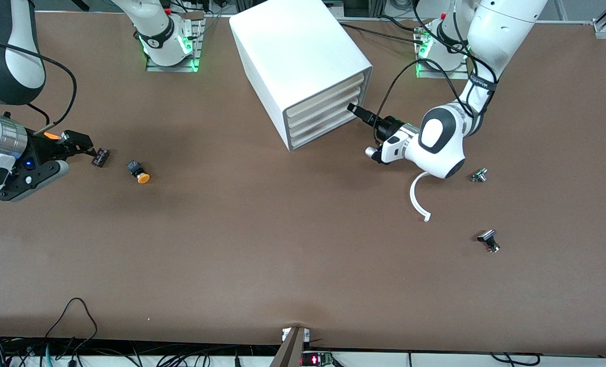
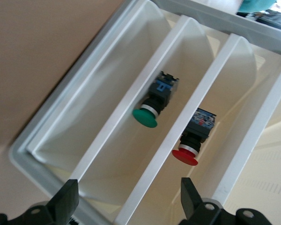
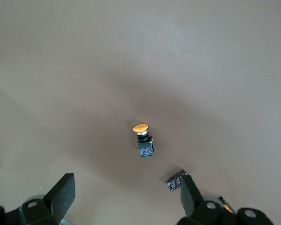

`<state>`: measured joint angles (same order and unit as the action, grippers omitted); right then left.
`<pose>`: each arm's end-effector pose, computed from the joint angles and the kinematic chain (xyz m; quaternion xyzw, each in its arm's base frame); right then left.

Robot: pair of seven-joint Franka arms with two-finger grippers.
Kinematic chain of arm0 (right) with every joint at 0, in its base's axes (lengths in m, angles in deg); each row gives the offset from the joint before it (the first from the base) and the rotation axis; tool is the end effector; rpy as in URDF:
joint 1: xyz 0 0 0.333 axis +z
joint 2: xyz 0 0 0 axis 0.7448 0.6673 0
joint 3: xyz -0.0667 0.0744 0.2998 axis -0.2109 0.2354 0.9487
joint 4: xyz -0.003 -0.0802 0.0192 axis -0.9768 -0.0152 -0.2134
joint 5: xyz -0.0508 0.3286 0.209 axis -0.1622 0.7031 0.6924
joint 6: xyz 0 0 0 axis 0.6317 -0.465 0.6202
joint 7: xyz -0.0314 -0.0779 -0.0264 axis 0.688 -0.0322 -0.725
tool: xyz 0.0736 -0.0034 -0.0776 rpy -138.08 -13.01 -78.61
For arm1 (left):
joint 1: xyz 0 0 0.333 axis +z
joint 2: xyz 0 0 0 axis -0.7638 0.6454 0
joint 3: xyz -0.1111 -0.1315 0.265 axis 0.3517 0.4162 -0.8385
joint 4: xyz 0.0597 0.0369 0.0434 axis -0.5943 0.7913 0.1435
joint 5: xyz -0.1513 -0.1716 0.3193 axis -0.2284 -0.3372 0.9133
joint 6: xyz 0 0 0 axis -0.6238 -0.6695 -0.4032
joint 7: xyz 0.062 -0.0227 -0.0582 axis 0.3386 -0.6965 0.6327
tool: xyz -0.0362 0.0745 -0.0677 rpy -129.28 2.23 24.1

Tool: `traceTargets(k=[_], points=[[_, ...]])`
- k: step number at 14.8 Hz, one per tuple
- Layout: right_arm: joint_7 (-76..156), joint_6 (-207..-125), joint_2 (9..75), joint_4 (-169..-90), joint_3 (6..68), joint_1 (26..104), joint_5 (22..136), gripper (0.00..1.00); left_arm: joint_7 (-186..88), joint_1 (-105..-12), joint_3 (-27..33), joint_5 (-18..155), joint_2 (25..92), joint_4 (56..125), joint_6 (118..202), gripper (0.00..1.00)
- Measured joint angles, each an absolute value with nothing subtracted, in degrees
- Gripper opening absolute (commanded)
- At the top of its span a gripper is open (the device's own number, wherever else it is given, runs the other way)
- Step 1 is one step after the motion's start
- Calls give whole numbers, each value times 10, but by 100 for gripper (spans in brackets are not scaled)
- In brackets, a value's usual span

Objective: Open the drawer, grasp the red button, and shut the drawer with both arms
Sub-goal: 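Pull the drawer open with the left gripper while the right gripper approaches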

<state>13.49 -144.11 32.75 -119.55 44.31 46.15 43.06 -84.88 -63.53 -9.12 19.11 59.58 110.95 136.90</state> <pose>0.6206 -0.0019 0.4944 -0.9603 -0.2668 0.0736 0.0339 0.4439 -0.2523 0.1984 0.8023 -0.0991 -0.3531 0.4709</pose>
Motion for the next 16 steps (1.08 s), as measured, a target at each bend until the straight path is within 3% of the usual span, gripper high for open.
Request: traceTargets(k=[5,8,9,12,15,16], points=[[130,-1442,327,-1192,450,490,431,100,-864,-636,-61,166,596,1121,1369,93],[132,-1442,327,-1190,452,520,431,100,-865,-636,-55,166,596,1124,1369,77],[132,-1442,328,-1190,452,524,431,100,-865,-636,-53,166,596,1126,1369,64],[131,-1447,328,-1190,451,525,431,100,-872,-636,-42,166,596,1135,1389,60],[130,-1448,329,-1190,452,536,433,100,-875,-636,-29,166,596,1144,1410,36],[130,-1449,329,-1189,453,546,433,100,-875,-636,-28,166,596,1147,1412,21]])
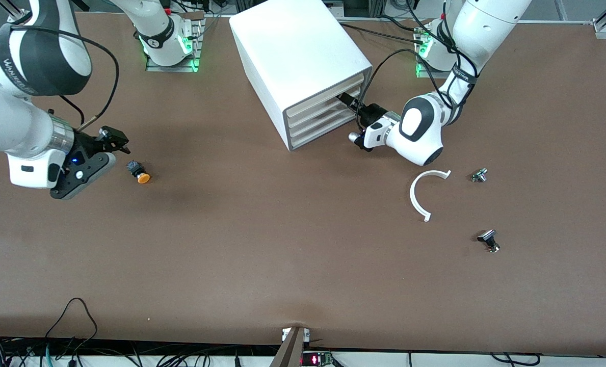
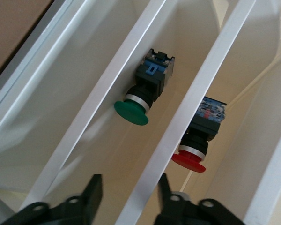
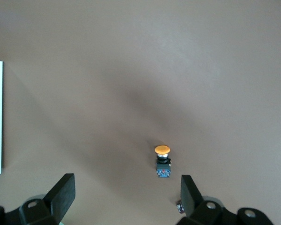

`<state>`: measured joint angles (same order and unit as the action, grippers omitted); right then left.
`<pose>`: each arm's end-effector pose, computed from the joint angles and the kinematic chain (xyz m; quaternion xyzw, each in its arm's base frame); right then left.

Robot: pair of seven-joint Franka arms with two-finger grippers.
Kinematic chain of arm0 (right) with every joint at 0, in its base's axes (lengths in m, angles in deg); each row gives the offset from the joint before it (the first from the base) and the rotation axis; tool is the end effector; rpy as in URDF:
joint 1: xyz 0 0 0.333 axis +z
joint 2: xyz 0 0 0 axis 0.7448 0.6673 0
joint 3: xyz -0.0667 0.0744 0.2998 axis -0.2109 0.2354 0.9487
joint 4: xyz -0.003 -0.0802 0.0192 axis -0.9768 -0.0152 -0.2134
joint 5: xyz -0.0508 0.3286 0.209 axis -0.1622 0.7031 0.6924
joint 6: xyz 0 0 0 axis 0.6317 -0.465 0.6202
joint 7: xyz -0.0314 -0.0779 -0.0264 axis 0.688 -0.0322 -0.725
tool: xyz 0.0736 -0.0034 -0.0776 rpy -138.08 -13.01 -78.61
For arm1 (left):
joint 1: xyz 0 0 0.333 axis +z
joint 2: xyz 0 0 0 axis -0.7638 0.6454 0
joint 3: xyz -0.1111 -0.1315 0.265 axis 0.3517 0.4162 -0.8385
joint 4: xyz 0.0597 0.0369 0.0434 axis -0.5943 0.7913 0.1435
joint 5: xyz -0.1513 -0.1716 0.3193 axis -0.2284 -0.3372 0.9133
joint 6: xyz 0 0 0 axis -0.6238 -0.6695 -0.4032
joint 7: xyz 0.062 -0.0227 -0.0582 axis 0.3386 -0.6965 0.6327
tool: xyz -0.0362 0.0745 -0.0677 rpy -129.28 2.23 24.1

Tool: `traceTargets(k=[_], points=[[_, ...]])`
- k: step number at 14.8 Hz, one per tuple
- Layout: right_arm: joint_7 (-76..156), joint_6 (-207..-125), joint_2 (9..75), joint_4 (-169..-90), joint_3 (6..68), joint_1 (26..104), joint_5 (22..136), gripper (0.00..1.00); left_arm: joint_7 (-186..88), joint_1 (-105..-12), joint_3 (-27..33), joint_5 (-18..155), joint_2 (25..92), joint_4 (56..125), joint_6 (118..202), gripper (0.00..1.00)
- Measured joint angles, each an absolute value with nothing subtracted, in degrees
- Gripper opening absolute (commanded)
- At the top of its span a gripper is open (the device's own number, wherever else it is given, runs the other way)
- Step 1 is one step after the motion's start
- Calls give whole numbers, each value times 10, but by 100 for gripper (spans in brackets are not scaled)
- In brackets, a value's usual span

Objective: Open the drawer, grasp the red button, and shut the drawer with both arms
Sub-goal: 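Pull the drawer open with the left gripper while the right gripper approaches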

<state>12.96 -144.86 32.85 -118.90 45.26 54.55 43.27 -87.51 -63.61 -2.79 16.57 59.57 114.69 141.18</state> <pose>0.6159 0.0988 0.4996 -0.9347 -0.3484 0.0640 0.0297 0.4015 -0.2930 0.1858 0.7912 -0.1238 -0.3611 0.4777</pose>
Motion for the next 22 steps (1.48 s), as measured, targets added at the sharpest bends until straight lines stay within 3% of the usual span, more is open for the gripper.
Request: traceTargets(k=[2,14,22], points=[[130,-1450,329,-1188,454,566,433,100,-876,-635,-28,161,595,1148,1411,0],[126,-1505,340,-1187,454,617,433,100,-875,-624,-57,151,582,1135,1422,0],[119,-1569,349,-1187,457,725,433,100,-801,-611,-104,154,567,1085,1450,1]])
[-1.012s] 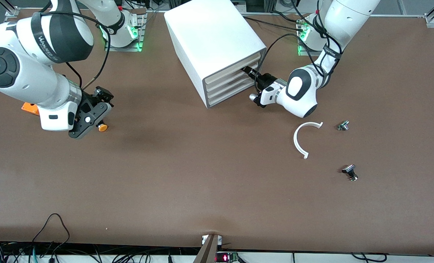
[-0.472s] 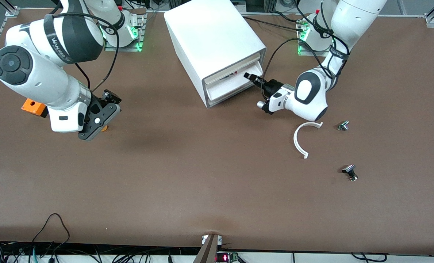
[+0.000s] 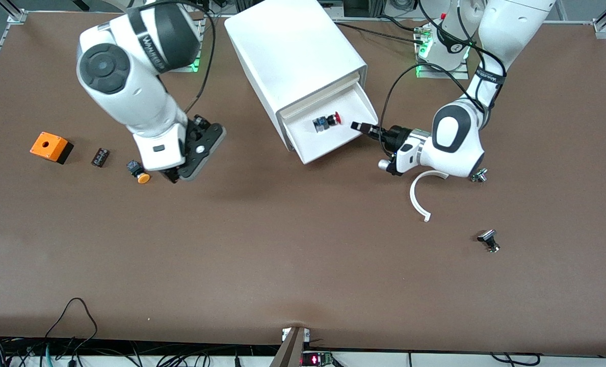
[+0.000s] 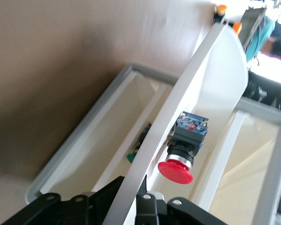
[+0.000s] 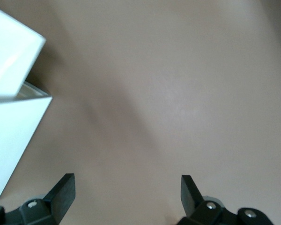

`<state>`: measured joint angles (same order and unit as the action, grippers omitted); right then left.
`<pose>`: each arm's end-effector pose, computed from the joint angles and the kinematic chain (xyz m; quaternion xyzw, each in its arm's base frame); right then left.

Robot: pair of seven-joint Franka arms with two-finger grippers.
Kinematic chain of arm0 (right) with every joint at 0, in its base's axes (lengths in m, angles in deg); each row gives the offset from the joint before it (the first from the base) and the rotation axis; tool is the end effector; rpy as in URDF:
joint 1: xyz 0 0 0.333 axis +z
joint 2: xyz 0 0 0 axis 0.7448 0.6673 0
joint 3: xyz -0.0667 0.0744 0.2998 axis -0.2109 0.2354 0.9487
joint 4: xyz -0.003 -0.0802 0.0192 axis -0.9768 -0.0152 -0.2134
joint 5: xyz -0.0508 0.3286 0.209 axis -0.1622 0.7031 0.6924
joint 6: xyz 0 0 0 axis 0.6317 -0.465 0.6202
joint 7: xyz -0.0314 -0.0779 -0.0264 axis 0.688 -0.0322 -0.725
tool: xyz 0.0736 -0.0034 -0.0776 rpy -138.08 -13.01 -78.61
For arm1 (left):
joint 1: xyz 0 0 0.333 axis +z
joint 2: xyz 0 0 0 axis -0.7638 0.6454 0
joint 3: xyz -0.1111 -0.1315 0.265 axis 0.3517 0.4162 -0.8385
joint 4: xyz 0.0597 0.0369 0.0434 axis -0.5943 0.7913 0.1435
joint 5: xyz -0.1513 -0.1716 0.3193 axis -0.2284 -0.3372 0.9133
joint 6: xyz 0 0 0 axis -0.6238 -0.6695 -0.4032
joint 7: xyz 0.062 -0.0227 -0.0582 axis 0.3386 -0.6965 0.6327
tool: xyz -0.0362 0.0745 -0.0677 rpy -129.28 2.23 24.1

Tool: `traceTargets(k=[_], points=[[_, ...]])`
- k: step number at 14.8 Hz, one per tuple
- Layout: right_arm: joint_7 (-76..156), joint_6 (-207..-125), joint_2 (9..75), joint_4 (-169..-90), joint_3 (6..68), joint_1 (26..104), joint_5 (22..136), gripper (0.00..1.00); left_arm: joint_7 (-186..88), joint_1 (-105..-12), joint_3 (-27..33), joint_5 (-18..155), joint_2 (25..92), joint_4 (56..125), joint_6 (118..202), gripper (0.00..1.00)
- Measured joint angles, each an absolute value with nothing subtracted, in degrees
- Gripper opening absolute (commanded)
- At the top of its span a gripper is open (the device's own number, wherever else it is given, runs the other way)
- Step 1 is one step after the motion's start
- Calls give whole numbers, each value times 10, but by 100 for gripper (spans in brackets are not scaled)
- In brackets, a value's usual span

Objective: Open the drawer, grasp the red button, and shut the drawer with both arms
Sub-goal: 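Pull the drawer open with the left gripper while the right gripper approaches, then release the drawer with the left gripper while the right gripper reaches inside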

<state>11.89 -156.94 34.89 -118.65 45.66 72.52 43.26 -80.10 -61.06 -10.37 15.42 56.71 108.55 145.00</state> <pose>0.5805 0.3002 0.4965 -0.8654 -0.5004 -0.0220 0.0169 0.4997 -0.2234 0.2322 0.8429 -0.0225 -0.2578 0.4717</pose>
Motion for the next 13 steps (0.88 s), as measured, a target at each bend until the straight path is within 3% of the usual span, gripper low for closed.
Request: traceTargets(k=[2,3,4,5,13], points=[[115,-1596,349,-1178,457,743,433,100,-786,-610,-115,154,568,1074,1453,9],[105,-1602,349,-1171,457,750,433,100,-786,-609,-118,154,569,1073,1453,19],[98,-1603,349,-1163,457,757,433,100,-786,-607,-119,154,570,1073,1453,46],[92,-1603,349,-1156,457,764,432,100,-781,-606,-119,154,571,1073,1463,99],[84,-1603,361,-1151,456,790,407,100,-745,-588,-141,158,575,1035,1526,100]])
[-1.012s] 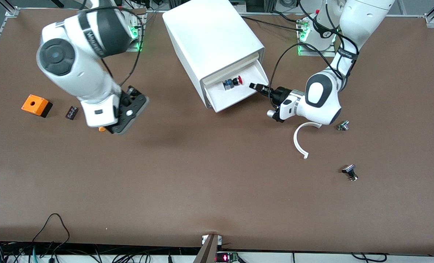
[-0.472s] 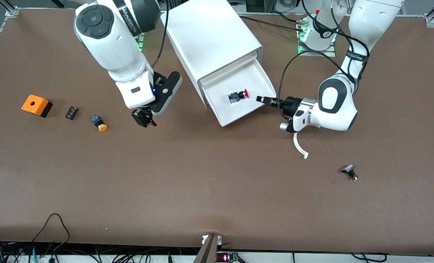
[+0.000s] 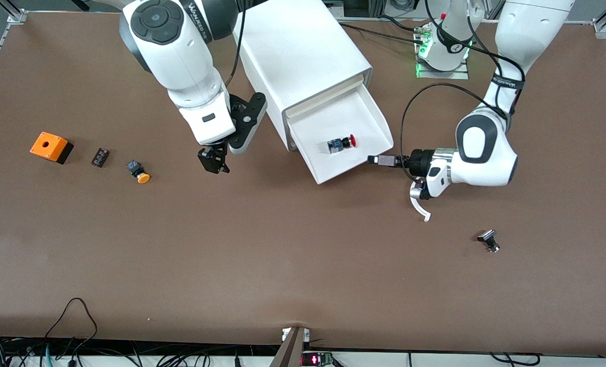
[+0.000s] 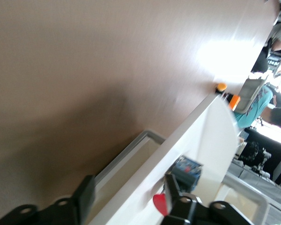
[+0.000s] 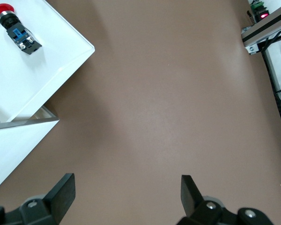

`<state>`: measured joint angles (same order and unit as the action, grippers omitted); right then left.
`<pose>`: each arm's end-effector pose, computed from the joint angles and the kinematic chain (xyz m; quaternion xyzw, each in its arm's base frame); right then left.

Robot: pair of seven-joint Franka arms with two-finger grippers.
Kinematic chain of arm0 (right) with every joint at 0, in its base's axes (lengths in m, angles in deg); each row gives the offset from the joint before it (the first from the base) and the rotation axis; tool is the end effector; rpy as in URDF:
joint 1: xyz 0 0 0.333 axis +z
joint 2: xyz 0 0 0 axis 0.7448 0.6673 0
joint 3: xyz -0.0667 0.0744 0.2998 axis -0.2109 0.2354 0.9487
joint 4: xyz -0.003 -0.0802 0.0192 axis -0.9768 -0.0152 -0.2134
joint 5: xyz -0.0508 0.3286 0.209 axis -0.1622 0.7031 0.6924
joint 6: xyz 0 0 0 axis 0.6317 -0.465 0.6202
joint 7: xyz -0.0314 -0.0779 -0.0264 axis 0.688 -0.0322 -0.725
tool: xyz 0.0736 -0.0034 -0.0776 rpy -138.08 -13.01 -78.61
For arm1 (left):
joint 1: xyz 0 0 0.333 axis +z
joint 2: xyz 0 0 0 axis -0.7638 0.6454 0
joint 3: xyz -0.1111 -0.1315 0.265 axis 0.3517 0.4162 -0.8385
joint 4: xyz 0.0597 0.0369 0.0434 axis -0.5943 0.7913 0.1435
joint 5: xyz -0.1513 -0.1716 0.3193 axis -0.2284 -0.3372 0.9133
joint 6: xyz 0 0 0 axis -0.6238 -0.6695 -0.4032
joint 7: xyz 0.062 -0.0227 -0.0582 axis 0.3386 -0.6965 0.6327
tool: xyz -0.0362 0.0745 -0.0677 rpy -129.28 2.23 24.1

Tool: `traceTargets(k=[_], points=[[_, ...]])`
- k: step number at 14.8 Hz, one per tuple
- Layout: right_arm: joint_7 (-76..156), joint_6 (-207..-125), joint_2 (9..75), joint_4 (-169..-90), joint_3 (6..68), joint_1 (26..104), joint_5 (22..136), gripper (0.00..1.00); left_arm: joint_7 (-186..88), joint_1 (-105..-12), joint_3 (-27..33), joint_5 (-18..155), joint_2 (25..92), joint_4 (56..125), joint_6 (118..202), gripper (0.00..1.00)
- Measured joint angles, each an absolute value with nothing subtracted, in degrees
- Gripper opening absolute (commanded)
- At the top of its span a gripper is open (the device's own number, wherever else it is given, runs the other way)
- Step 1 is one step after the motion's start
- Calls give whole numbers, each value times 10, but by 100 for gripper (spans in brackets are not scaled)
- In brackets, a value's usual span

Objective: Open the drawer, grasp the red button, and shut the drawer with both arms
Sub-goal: 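Release the drawer with the left gripper while the right gripper reaches inside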

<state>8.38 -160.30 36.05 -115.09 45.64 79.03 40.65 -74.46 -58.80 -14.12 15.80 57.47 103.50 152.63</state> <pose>0.5582 0.3692 0.5192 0.8135 0.5771 0.0713 0.0051 0.5630 -0.1636 0.2499 0.8767 0.0677 -0.1715 0.4443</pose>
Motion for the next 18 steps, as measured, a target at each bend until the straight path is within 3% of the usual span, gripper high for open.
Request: traceTargets(k=[5,12,18], points=[[61,-1620,372,-1151,457,836,368,100,-693,-571,-167,307,530,980,1527,100],[32,-1630,405,-1095,457,915,314,100,-627,-547,-168,602,374,967,1466,100],[-51,-1629,483,-1021,468,918,418,100,-613,-544,-168,754,294,967,1440,100]])
